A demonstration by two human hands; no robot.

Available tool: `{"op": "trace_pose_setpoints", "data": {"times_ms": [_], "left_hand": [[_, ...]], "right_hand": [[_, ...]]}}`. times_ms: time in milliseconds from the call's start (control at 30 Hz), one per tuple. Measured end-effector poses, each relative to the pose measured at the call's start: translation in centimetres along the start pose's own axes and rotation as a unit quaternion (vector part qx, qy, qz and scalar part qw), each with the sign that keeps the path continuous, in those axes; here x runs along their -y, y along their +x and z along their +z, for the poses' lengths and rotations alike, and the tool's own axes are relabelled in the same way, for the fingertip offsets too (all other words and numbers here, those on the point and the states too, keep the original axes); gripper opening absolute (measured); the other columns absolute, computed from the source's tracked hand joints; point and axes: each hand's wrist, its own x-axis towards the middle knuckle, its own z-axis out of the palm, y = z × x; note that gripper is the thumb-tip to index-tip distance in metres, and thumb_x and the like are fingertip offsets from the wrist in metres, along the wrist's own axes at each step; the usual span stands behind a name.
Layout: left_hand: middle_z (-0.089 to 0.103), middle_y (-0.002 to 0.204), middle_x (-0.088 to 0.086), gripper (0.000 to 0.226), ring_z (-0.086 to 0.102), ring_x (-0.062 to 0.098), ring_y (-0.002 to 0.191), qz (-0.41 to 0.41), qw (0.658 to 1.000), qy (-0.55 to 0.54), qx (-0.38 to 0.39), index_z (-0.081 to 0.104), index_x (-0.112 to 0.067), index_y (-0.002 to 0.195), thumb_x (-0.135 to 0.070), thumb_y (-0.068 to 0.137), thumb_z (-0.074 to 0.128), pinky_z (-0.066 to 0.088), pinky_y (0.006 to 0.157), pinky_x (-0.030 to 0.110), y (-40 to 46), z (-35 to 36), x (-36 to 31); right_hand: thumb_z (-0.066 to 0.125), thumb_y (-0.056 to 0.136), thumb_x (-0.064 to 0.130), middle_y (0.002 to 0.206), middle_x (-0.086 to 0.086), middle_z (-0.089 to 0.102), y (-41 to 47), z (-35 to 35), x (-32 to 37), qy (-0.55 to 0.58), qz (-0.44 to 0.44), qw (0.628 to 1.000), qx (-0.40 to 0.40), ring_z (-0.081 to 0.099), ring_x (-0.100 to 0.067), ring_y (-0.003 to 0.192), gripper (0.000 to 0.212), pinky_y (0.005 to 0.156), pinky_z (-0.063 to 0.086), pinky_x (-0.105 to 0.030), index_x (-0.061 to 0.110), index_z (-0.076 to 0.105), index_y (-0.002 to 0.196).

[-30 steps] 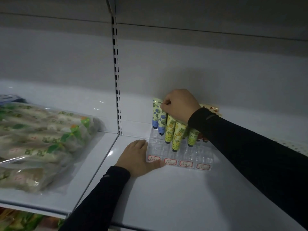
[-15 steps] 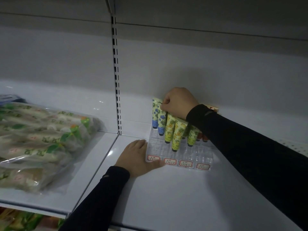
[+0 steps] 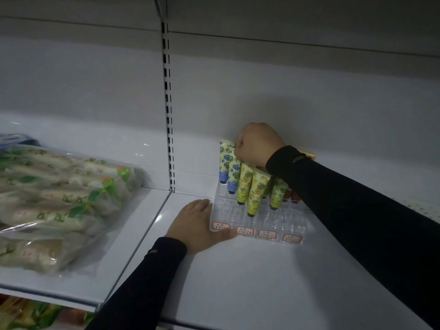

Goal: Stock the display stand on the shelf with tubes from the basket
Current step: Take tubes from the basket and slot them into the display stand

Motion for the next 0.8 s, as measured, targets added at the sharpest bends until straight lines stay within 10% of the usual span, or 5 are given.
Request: {"op": "trace_pose_setpoints", "data": {"times_ms": [800], "left_hand": [[0.057,0.128,-0.006,0.089,0.048,0.013,0.121,-0.002,1.000,-0.012,0.004,0.048,-0.033,0.136,-0.092,0.070,0.039,0.036,0.105,0.026,-0.07,-0.38,-0.25]], "right_hand": [[0.064,0.078,0.010,0.053,-0.001,0.038,0.51,-0.84,0.29,-0.026,0.015,0.999,0.037,0.038,-0.016,0.047,0.035,0.043,0.026,-0.025,0.012,0.039,0.052]]}}
